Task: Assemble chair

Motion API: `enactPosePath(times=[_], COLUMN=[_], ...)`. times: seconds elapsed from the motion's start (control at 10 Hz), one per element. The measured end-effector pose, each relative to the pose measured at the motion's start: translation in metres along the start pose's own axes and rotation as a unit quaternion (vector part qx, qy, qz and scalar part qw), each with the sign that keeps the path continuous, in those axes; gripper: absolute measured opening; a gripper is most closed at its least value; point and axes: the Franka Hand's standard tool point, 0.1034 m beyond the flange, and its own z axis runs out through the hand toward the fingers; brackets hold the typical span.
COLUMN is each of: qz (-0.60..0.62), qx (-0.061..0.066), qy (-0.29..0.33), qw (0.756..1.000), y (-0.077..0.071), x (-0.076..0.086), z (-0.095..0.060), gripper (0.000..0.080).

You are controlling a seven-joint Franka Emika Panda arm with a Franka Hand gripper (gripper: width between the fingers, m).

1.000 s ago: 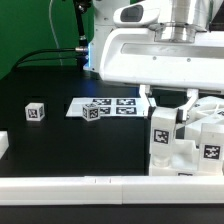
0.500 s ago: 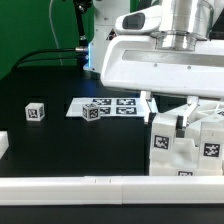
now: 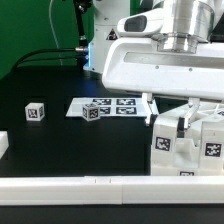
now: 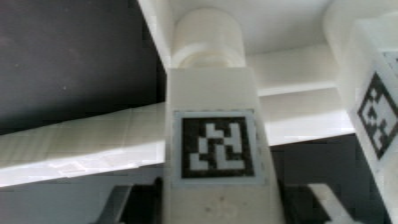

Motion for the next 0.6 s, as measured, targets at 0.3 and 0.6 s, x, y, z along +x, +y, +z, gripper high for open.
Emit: enactPosePath(times=[0.3,0.6], qz=[-0.002,-0.012], qx=[0.000,-0.003], qy=[0.000,-0.021], qw=[1.000,1.000], y=[0.0000,0.0090], x=[0.0000,0.0055], z=[0.0000,-0.0038], gripper=[0.0612,0.0648])
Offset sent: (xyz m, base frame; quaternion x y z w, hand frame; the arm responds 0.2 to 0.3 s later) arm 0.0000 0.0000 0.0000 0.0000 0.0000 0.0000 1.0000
